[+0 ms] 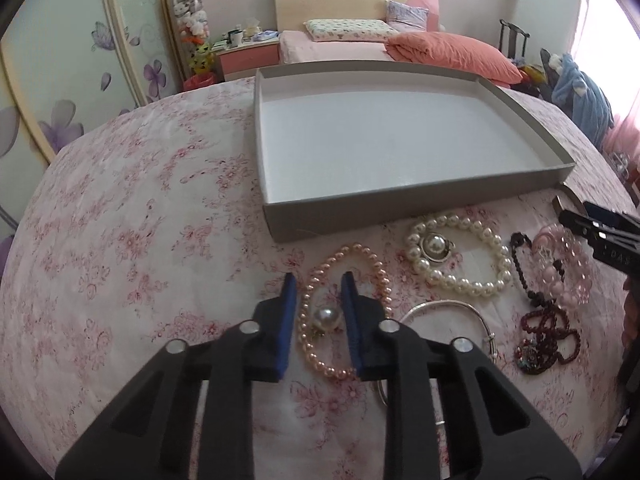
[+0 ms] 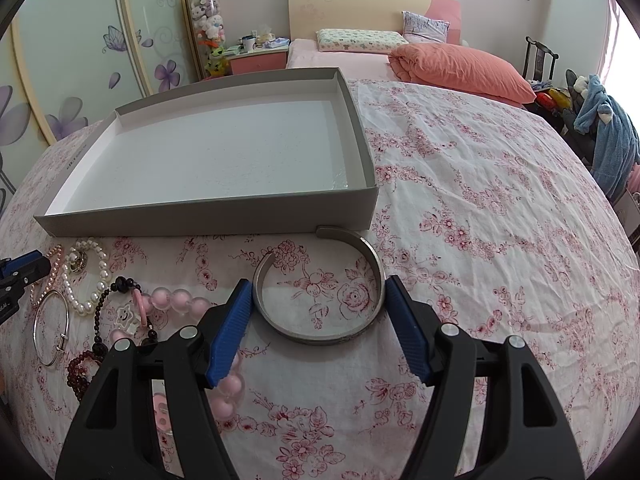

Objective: Organize jewelry
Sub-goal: 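Grasp the silver cuff bangle with the right tool while the left tool grasps the pink pearl bracelet, then carry the cuff into the grey tray with the right tool while the left drops the pearl bracelet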

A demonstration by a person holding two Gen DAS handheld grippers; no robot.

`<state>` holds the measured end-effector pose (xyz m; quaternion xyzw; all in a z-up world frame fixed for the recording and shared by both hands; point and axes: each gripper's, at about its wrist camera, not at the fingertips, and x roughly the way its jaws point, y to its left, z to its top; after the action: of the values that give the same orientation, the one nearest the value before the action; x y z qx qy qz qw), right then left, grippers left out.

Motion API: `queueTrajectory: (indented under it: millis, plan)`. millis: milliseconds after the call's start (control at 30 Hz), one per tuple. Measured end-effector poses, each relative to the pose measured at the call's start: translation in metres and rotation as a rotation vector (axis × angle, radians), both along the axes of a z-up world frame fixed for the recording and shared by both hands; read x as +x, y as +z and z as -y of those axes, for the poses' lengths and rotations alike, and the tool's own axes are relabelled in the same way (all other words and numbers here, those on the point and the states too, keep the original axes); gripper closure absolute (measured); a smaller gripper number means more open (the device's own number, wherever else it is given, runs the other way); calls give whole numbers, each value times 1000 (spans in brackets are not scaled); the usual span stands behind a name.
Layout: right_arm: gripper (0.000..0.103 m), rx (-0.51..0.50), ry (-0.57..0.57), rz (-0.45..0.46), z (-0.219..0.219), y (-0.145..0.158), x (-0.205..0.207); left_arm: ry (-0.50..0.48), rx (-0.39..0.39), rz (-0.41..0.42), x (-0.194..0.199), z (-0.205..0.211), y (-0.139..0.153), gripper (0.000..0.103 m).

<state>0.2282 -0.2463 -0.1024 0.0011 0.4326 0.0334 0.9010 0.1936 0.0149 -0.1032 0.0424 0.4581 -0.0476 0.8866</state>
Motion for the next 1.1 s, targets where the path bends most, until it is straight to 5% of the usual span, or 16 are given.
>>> queueTrajectory:
  millis: [300,567,1100]
  plan:
    - [36,0,1,1,0,0,2,-37,49,20,2,13,-1,96]
    - [36,50,-10,15,7,3,-1,-5,-38,64,0,-4,12,97]
    - [36,132,31,185,-7,39,-37,-7,-163,204,-34,-3,51,97]
